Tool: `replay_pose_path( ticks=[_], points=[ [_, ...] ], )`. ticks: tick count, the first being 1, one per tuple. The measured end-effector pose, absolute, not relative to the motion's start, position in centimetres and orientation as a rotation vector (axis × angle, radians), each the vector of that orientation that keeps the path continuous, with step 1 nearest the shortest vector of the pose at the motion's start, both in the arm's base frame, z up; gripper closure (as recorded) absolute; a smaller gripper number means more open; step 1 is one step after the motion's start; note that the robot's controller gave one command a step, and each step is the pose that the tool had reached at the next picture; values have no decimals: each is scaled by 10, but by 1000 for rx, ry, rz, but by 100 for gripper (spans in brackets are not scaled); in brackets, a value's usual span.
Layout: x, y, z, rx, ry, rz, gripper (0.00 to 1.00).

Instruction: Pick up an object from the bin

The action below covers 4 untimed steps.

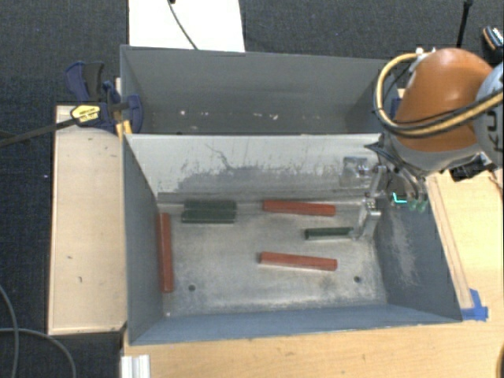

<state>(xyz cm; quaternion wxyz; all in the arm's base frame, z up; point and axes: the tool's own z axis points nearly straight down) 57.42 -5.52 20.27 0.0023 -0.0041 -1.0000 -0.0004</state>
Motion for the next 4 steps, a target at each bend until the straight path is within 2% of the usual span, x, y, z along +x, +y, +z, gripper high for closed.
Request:
replay_pose_path(
  ticks=[1,2,3,4],
  points=[
    [551,-45,69,723,-3057,-1,0],
    [532,-14,70,826,-3031,-3,0],
    [532,-16,70,826,-3032,-1,100],
    [549,-76,197,1382,-2829,7,100]
  ],
)
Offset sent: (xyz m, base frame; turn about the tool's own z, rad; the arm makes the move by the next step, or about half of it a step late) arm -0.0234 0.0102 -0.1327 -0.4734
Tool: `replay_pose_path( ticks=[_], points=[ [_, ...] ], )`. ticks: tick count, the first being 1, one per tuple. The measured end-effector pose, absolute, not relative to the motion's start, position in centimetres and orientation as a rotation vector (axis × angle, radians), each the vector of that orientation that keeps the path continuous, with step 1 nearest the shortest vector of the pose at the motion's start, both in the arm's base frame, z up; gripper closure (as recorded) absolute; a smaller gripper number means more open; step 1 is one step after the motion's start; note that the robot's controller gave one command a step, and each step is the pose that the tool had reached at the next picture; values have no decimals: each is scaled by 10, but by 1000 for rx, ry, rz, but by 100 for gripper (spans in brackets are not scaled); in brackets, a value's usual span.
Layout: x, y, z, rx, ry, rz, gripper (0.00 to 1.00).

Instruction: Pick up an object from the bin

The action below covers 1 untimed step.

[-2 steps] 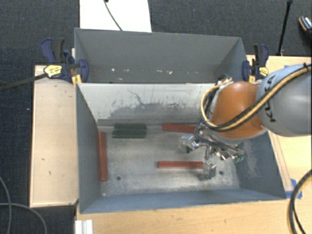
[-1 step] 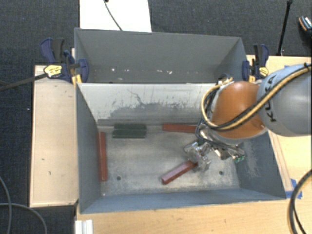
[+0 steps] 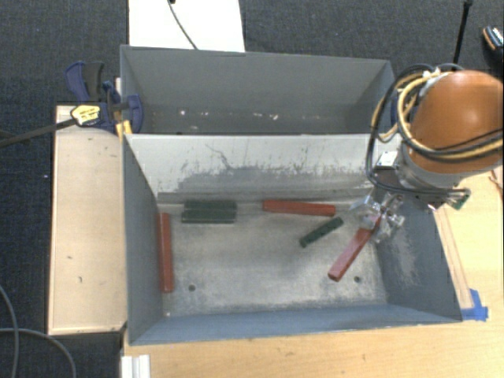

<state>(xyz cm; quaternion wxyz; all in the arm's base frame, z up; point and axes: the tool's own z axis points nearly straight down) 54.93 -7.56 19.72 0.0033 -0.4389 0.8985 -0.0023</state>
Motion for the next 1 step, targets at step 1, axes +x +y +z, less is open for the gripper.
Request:
replay_pose_path(
  ticks=[1],
  points=[
    [564,-85,285,-1357,2822,-10,100]
  ],
)
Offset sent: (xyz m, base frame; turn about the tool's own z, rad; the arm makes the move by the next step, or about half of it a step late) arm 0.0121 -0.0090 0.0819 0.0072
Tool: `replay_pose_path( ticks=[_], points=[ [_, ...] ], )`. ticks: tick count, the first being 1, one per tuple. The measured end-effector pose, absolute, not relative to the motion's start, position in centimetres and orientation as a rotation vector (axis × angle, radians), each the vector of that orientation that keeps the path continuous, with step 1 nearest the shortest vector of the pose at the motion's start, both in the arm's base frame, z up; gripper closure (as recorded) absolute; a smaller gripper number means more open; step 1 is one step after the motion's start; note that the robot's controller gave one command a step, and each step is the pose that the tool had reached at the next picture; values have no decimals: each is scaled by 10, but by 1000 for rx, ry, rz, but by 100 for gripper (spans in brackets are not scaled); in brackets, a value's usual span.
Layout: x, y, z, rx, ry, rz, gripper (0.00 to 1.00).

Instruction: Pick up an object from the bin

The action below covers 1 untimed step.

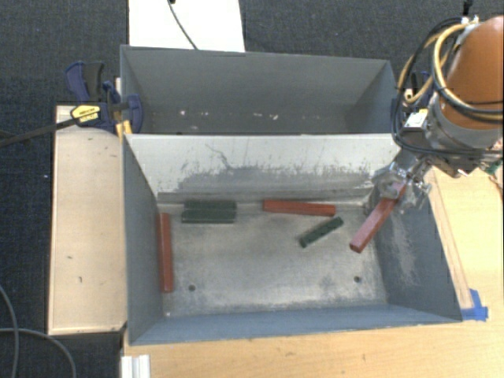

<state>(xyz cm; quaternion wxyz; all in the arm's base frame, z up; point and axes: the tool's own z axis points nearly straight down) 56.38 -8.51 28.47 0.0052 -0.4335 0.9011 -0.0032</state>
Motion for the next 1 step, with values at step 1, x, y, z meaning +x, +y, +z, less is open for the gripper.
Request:
replay_pose_path(
  ticks=[1],
  points=[
    [541,-88,264,-1388,2818,2,100]
  ],
)
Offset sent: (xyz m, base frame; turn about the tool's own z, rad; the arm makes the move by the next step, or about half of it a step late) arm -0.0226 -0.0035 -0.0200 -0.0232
